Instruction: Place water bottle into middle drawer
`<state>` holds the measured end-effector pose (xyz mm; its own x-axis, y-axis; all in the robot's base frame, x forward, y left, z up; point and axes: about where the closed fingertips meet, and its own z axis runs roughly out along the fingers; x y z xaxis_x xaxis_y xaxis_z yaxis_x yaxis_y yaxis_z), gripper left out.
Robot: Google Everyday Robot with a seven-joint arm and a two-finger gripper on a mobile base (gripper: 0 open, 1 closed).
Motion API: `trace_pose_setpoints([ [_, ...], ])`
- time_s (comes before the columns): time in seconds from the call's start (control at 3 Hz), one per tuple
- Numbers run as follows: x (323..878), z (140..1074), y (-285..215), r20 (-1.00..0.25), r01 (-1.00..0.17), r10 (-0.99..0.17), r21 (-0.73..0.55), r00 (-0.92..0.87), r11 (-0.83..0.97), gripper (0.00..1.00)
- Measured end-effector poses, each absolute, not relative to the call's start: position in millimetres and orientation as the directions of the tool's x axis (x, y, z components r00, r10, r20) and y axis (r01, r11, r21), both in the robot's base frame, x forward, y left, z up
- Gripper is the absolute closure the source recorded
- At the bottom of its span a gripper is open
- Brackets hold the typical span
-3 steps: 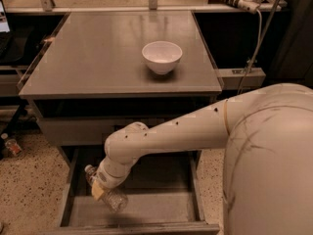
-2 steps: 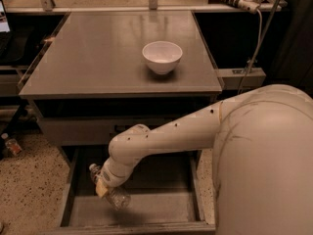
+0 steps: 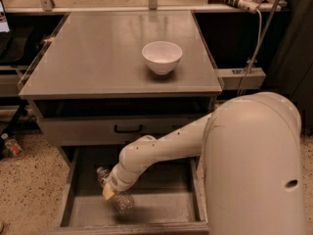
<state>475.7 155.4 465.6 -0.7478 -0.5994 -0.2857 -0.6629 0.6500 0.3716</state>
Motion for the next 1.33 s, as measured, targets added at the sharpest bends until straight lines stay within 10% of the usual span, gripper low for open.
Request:
trace_pose_setpoints([
  [1.33, 497.3, 393.9, 143.3, -0.353, -0.601, -0.486, 0.444, -0.799, 0.665, 1.00],
])
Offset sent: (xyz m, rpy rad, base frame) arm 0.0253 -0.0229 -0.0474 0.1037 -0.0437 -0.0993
